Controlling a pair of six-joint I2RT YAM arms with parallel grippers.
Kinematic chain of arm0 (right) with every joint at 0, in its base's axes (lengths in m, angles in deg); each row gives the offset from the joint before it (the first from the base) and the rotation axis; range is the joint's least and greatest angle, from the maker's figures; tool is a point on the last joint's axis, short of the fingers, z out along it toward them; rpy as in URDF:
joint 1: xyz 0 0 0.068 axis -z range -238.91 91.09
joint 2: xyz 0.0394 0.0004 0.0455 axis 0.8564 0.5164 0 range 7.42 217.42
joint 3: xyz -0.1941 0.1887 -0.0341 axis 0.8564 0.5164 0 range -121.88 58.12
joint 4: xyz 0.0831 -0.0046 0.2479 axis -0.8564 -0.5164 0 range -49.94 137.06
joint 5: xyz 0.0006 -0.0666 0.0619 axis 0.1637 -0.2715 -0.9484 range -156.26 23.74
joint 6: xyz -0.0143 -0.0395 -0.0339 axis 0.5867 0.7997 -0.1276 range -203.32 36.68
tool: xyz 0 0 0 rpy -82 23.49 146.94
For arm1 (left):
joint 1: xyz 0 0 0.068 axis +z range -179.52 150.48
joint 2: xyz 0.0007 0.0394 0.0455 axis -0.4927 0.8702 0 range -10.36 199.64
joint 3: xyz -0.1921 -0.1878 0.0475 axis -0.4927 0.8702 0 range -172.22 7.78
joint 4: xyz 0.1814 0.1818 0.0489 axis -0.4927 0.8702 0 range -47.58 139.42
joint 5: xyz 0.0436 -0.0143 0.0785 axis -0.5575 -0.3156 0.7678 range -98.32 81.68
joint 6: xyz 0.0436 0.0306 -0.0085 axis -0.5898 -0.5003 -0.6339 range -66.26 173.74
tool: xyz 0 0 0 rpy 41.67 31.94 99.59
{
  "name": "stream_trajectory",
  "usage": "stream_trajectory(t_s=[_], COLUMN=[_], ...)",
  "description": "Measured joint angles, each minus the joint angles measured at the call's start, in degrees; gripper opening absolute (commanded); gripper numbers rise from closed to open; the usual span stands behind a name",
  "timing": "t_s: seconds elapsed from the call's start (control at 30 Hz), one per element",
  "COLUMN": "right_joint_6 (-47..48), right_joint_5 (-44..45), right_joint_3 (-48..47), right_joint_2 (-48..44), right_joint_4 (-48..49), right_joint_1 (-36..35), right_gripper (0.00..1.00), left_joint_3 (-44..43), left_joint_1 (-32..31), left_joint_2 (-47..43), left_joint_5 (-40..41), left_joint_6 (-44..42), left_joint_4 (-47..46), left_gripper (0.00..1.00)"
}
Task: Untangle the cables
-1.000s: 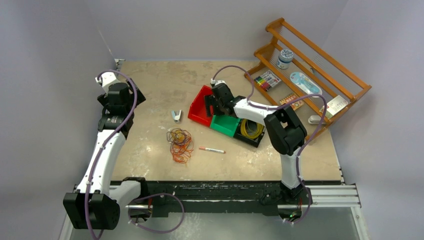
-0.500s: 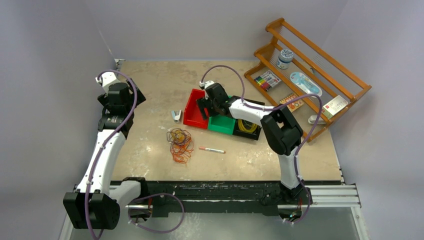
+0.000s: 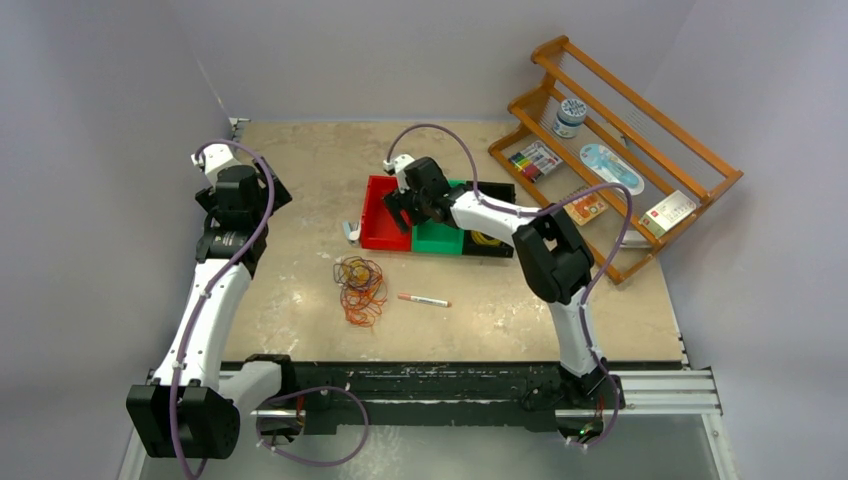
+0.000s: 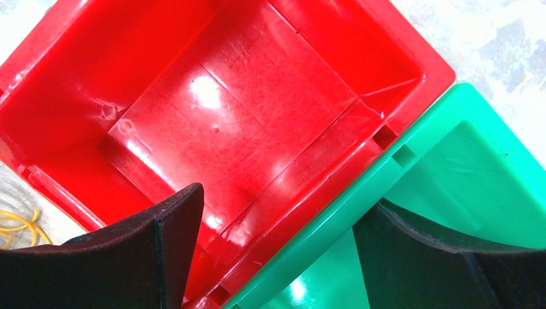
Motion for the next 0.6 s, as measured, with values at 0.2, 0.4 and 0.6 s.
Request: stream_trajectory(t_s=[0.2, 0.4, 0.6], right_joint_6=[2.64, 3.74, 3.52], right_joint_5=[-1.46, -2.23, -3.58], right_joint_3=[-2.16, -5.35, -7.58], right_joint_2=[1.51, 3.52, 5.01], right_joint_4=[0.13, 0.11, 0.57], right_joint_1=[0.0, 0.0, 0.0], right_gripper=[0.83, 0.83, 0.83], left_joint_3=[0.0, 0.0, 0.0], left_joint_1=[0.0, 0.0, 0.0], left_joint_2=[0.0, 0.0, 0.04], left_joint_5=[0.0, 0.0, 0.0], left_joint_6=[0.0, 0.0, 0.0], left_joint_4=[0.0, 0.0, 0.0], left_gripper=[0.89, 0.89, 0.89])
